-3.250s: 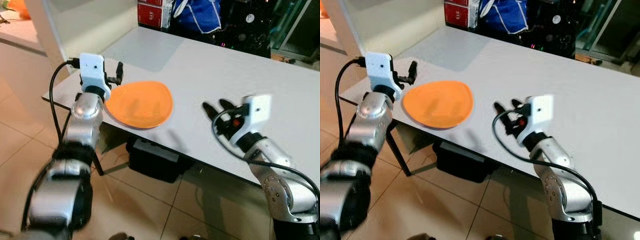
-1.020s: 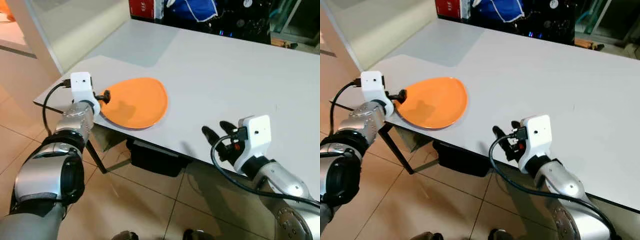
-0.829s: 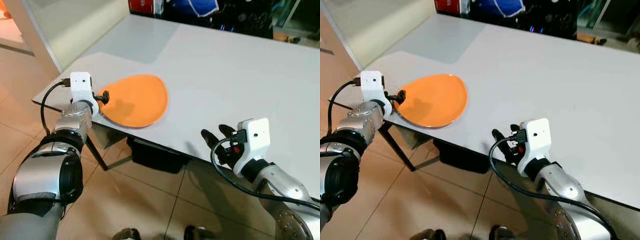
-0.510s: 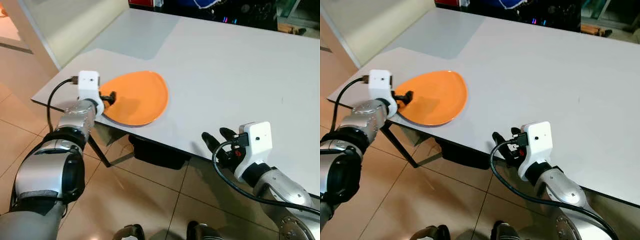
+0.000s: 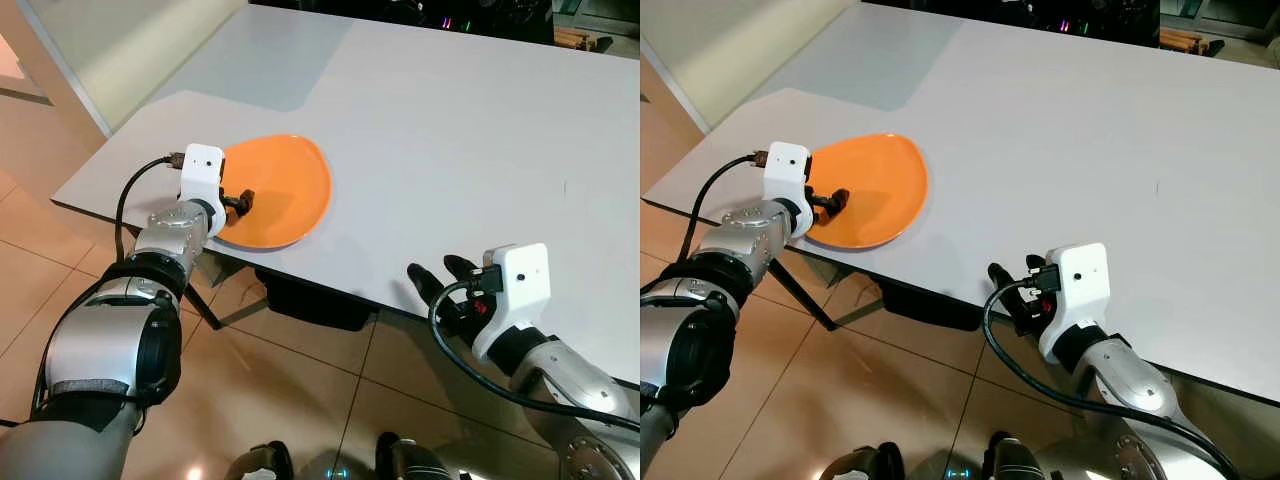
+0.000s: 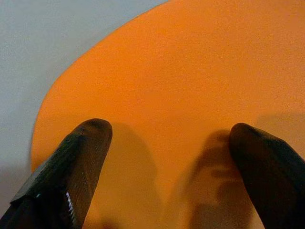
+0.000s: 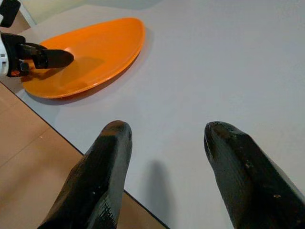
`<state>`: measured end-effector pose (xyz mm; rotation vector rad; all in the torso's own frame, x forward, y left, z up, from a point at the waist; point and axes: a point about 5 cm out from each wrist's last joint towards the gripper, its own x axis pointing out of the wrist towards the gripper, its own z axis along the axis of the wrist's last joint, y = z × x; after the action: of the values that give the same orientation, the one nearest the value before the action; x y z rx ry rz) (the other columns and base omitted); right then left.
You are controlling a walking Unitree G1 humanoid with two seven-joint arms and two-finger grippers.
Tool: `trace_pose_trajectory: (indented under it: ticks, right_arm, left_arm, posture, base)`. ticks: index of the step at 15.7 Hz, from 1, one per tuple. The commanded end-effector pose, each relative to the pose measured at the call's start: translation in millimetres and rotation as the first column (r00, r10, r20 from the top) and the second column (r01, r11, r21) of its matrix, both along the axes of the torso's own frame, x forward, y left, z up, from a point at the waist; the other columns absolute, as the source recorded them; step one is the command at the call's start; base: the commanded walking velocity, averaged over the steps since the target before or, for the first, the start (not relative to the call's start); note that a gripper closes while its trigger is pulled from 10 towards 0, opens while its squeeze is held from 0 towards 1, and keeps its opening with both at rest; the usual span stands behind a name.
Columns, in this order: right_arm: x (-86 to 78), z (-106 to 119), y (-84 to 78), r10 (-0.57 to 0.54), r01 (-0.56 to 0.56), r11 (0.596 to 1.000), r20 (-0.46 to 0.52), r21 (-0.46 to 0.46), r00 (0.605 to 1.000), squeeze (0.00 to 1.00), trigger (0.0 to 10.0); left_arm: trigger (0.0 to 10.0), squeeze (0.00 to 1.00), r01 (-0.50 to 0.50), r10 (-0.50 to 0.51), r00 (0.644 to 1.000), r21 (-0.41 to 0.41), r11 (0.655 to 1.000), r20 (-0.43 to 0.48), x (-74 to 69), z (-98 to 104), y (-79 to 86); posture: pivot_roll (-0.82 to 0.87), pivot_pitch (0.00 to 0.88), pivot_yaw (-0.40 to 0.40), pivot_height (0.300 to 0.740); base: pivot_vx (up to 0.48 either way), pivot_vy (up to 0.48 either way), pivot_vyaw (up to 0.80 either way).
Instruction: Setting the table
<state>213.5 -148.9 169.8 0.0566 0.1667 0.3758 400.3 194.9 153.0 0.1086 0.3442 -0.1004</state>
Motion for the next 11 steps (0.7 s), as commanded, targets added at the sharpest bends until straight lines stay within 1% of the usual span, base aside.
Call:
trace_pose_trajectory:
  ticks: [1,3,4,6,7,8,10,11]
  right_arm:
    - [-3.3,1.0,-1.1,-0.007,0.007,1.000,-0.006,0.001,1.000,0.00,10.0]
    - [-3.2,1.3,-1.6,-0.002,0.002,1.000,-0.008,-0.004,1.000,0.00,10.0]
    - [-3.3,1.6,-2.1,-0.003,0.003,1.000,-0.009,-0.006,1.000,0.00,10.0]
    - [-3.5,1.6,-2.3,-0.005,0.005,1.000,-0.011,-0.005,1.000,0.00,10.0]
    - [-3.5,1.6,-2.2,-0.005,0.005,1.000,-0.012,-0.005,1.000,0.00,10.0]
    - [-3.7,1.7,-2.2,-0.006,0.006,1.000,-0.012,-0.005,1.000,0.00,10.0]
    - [-4.3,1.8,-2.1,-0.010,0.010,1.000,-0.011,-0.006,1.000,0.00,10.0]
    - [-4.5,1.8,-2.2,-0.011,0.011,1.000,-0.011,-0.006,1.000,0.00,10.0]
  left_arm:
    - [10.0,0.00,-0.006,0.006,0.999,-0.009,1.000,-0.053,-3.2,-9.2,-1.1]
    - [10.0,0.00,0.009,-0.015,0.997,-0.083,0.997,-0.069,-3.4,-12.6,-11.9]
    - [10.0,0.00,0.037,-0.045,0.996,-0.105,0.994,-0.074,-2.8,-12.8,-19.9]
    - [10.0,0.00,0.101,-0.111,0.991,-0.123,0.987,-0.078,-2.3,-13.2,-35.8]
    - [10.0,0.00,0.111,-0.122,0.989,-0.126,0.986,-0.079,-2.3,-13.4,-38.3]
    - [10.0,0.00,0.144,-0.155,0.984,-0.127,0.981,-0.085,-2.8,-14.9,-46.9]
    - [10.0,0.00,0.176,-0.189,0.978,-0.132,0.976,-0.092,-3.7,-17.2,-59.4]
    - [10.0,0.00,0.186,-0.199,0.976,-0.132,0.974,-0.093,-4.1,-18.0,-63.0]
  posture:
    - [-0.25,0.207,0.074,0.740]
    - [-0.26,0.207,0.071,0.740]
    - [-0.26,0.209,0.071,0.740]
    - [-0.26,0.210,0.071,0.740]
    - [-0.26,0.210,0.071,0.740]
    - [-0.26,0.209,0.076,0.740]
    - [-0.27,0.209,0.080,0.740]
    - [-0.27,0.208,0.082,0.740]
  base:
    - [0.000,0.000,0.00]
    - [0.000,0.000,0.00]
    - [0.000,0.000,0.00]
    - [0.000,0.000,0.00]
    - [0.000,0.000,0.00]
    - [0.000,0.000,0.00]
    - [0.000,0.000,0.00]
    - [0.000,0.000,0.00]
